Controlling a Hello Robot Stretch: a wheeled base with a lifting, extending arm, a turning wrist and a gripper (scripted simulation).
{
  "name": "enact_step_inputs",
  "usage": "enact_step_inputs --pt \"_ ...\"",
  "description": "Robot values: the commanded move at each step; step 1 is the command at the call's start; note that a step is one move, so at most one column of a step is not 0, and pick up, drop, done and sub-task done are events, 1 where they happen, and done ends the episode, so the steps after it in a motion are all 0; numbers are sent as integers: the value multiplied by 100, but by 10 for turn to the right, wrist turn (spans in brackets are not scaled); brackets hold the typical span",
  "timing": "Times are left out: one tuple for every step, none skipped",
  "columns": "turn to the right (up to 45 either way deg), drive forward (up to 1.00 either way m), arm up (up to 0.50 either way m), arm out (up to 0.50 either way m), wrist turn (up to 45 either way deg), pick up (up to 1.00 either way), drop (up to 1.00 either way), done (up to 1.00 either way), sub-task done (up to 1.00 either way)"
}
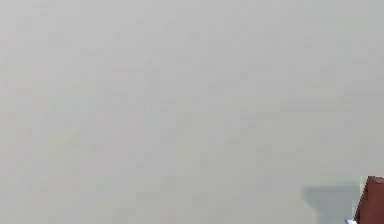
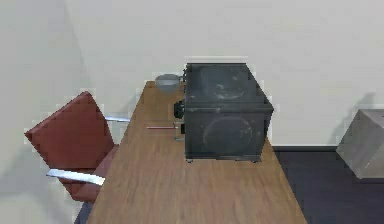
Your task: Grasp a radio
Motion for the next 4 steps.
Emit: enact_step_inputs --pt "0 0 50 0 0 0 0 0 0" --pt "0 0 34 0 0 0 0 0 0" --pt "0 0 0 34 0 0 0 0 0" --pt "0 0 0 0 450 0 0 0 0"
